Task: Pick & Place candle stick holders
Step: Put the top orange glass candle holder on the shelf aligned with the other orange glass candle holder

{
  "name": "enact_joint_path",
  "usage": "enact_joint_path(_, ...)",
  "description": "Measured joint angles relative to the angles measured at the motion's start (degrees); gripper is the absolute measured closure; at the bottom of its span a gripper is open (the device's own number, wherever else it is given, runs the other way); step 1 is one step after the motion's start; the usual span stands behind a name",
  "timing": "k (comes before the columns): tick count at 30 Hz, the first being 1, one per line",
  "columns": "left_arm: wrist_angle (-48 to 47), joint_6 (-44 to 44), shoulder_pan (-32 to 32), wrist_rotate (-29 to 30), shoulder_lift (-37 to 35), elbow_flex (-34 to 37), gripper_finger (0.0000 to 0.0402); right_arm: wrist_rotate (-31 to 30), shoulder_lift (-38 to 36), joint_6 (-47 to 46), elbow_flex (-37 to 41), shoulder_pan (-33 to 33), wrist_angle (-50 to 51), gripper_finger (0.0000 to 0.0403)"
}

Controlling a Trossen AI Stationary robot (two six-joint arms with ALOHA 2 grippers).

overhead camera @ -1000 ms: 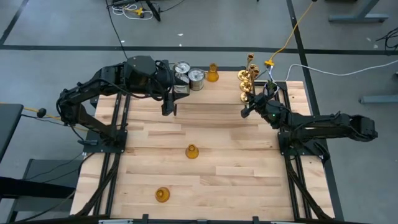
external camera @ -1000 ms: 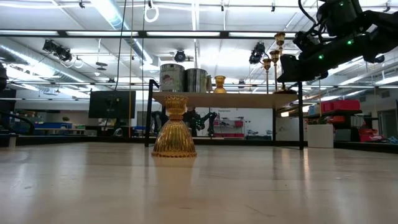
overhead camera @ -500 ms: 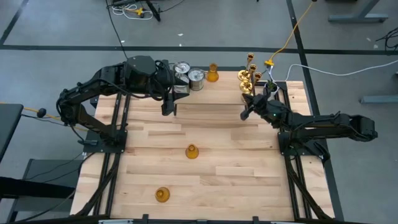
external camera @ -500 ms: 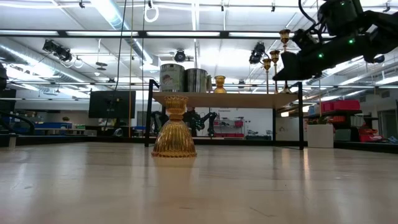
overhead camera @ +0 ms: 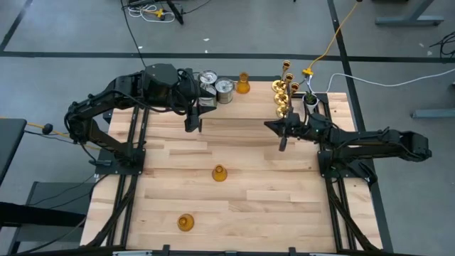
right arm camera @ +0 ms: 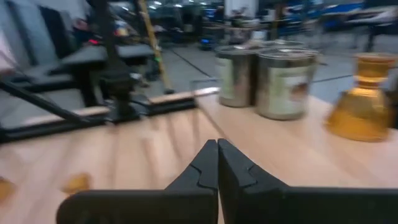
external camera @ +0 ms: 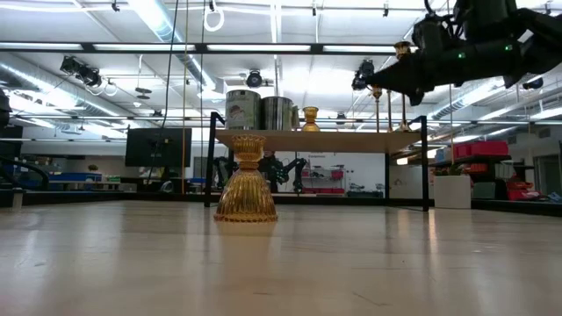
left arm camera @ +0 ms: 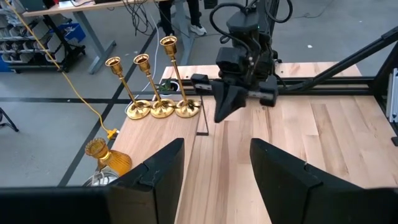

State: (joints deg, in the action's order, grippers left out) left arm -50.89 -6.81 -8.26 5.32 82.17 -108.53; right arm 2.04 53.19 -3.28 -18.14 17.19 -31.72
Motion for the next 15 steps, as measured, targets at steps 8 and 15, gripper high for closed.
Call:
enact_joint_path(8,0.0,0.0,0.0,0.0,0.0,0.0,0.0209,2.3,0.0,-2.3,-3.2,-2.8,0.0,0.0403)
enact_joint_path(15,0.0,0.0,0.0,0.0,0.0,0.0,0.0209,-4.7,0.0,-2.9,-7.2,-10.8,0.0,0.0403)
